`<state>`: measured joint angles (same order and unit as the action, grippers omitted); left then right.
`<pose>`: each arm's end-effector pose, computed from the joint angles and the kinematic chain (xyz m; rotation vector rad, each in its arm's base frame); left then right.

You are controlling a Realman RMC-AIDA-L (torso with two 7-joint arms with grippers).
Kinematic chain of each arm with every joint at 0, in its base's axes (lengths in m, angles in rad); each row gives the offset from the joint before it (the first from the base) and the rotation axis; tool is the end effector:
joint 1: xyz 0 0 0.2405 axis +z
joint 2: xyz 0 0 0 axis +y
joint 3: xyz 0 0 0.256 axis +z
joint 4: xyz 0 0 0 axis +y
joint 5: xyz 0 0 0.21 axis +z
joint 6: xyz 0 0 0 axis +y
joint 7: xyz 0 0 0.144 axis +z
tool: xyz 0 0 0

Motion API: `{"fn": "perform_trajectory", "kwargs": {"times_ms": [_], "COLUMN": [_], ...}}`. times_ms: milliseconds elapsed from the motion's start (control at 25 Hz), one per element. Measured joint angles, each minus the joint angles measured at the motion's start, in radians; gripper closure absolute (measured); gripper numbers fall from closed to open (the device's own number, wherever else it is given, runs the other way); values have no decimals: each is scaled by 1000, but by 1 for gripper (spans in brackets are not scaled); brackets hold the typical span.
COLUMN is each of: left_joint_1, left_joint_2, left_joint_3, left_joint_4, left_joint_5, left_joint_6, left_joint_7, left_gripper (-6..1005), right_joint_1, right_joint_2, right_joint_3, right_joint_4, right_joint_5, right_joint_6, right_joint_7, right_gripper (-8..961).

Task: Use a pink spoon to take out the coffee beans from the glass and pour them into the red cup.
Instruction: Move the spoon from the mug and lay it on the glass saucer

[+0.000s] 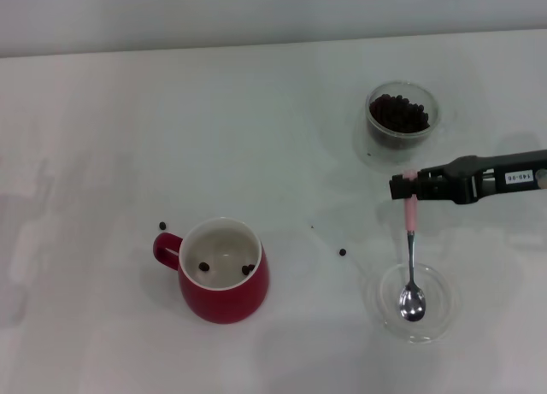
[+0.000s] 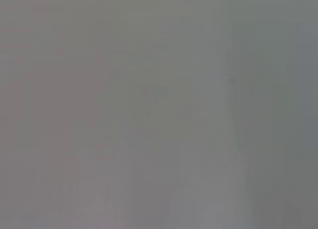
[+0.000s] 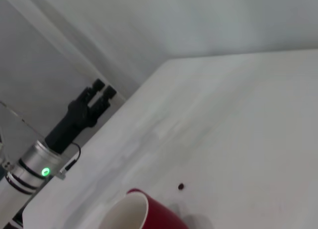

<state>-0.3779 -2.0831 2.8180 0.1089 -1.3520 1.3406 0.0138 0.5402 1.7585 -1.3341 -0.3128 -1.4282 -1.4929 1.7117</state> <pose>-0.3411 0.2944 -0.0106 -1.5924 -0.3667 -0.5963 0.3080 0.3227 0.0391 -2.6824 1.3051 0.6254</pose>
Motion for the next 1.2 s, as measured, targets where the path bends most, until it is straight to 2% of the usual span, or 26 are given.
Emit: {"fn": "perform_trajectory", "kwargs": {"times_ms": [360,720,1040,1200], "left_joint_1": [-4,-11,-12,-12], "left_joint_2": [0,1,2,2], "left_joint_3": [0,0,0,0], "left_joint_4": [-1,0,-4,-3], "left_joint_5": [-2,-3,-3,-3], "left_joint_6": [0,-1,-2,-2], "left_joint_7": [0,0,0,0], "left_gripper": [286,285,286,285], "right_joint_1": [0,20,35,46], "right_joint_2": [4,27,19,24], "right_joint_3": [-3,2,13,13], "right_joint_4": [0,-8,-9,-9], "right_joint_5": [-55,-129,-171,-197], "right_joint_6": [18,60,85,121], "right_joint_7": [5,57,160,210], "right_gripper": [700,697,694,693]}}
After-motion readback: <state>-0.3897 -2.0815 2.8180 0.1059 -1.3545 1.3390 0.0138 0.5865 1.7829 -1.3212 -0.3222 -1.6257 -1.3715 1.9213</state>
